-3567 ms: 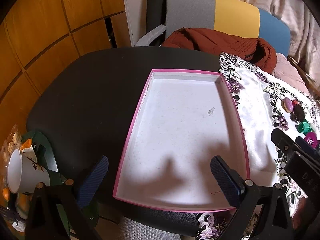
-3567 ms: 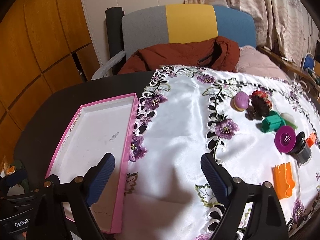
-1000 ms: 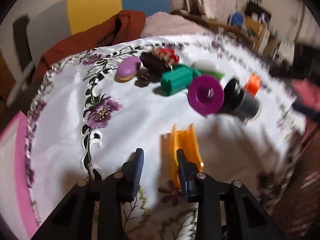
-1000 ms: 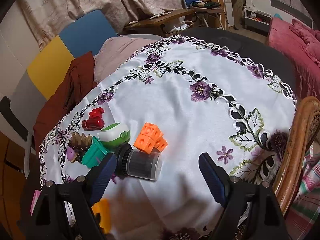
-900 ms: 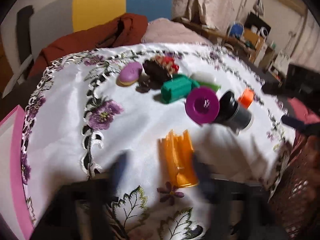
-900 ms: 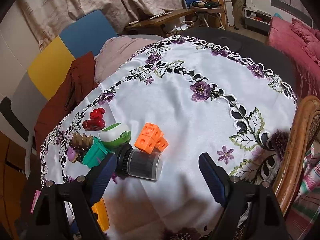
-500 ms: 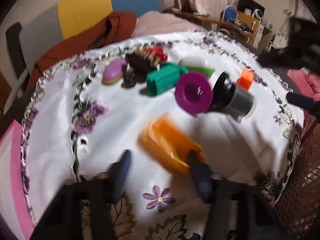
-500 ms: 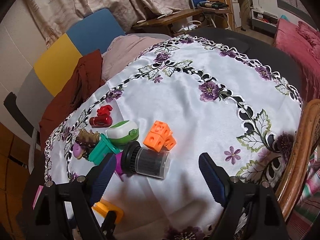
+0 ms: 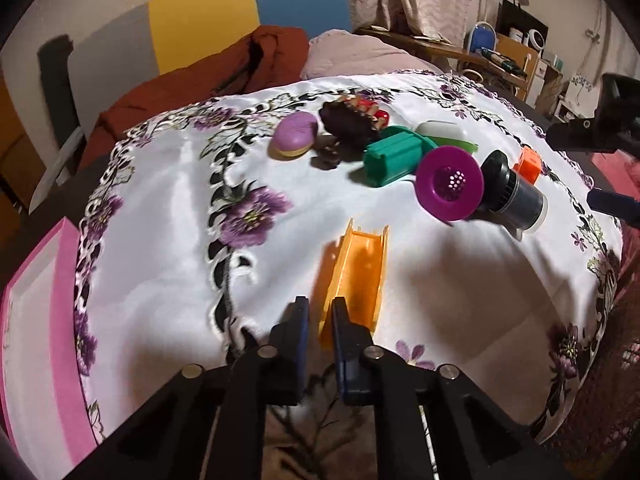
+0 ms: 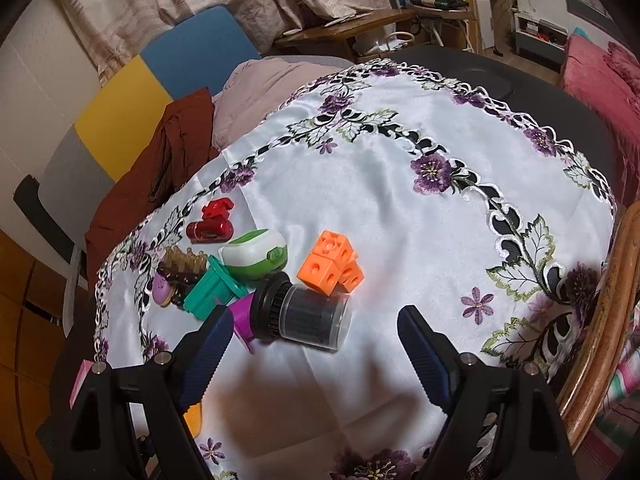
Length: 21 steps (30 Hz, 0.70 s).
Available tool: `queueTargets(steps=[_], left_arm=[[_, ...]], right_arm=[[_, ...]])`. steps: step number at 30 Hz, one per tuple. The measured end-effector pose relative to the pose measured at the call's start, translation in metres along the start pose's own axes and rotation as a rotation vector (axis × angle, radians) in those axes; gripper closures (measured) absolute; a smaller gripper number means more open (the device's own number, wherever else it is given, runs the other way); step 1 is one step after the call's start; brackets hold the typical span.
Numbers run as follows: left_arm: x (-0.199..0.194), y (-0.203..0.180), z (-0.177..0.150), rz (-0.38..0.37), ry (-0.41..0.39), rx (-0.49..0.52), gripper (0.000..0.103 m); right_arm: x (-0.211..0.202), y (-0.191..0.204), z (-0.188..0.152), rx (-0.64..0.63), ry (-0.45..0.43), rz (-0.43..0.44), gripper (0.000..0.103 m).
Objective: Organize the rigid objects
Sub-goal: 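Lift the orange piece with the left gripper while the right gripper grasps the green spool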
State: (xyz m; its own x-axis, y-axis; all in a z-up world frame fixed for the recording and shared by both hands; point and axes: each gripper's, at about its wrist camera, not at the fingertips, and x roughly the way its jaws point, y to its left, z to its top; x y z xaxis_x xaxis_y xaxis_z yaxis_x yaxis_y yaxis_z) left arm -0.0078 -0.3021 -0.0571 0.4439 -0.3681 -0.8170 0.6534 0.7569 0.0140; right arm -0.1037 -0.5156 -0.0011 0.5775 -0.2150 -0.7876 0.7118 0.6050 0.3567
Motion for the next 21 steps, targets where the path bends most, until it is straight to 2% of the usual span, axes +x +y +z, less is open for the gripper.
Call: queueTargets(steps=[5, 8, 10, 13, 17, 19, 21], left_arm=[[-0.006, 0.019, -0.008, 0.004, 0.003, -0.058, 0.092], [-0.009, 0.028, -0.012, 0.018, -0.002, -0.069, 0.092], [-0.011, 0.034, -0.014, 0.017, -0.002, -0.082, 0.092], [-0.014, 0.042, -0.019, 0.019, -0.002, -0.103, 0.092], [-0.018, 0.046, -0.021, 0.014, -0.006, -0.108, 0.092], [-0.02, 0.048, -0.023, 0.004, -0.005, -0.11, 0.085], [-0.023, 0.048, -0.023, -0.016, -0.018, -0.118, 0.065]], right_arm=[[-0.005, 0.027, -0.002, -0.125, -0.033, 0.094, 0.018], [-0.003, 0.056, -0.003, -0.263, -0.067, 0.109, 0.02], [0.007, 0.079, -0.003, -0.387, -0.071, 0.092, 0.021], [0.039, 0.106, 0.0, -0.543, -0.014, 0.013, 0.023], [0.077, 0.113, 0.003, -0.616, 0.071, -0.006, 0.025], [0.092, 0.115, 0.002, -0.652, 0.115, -0.029, 0.025], [0.102, 0.118, 0.0, -0.676, 0.131, -0.051, 0.025]])
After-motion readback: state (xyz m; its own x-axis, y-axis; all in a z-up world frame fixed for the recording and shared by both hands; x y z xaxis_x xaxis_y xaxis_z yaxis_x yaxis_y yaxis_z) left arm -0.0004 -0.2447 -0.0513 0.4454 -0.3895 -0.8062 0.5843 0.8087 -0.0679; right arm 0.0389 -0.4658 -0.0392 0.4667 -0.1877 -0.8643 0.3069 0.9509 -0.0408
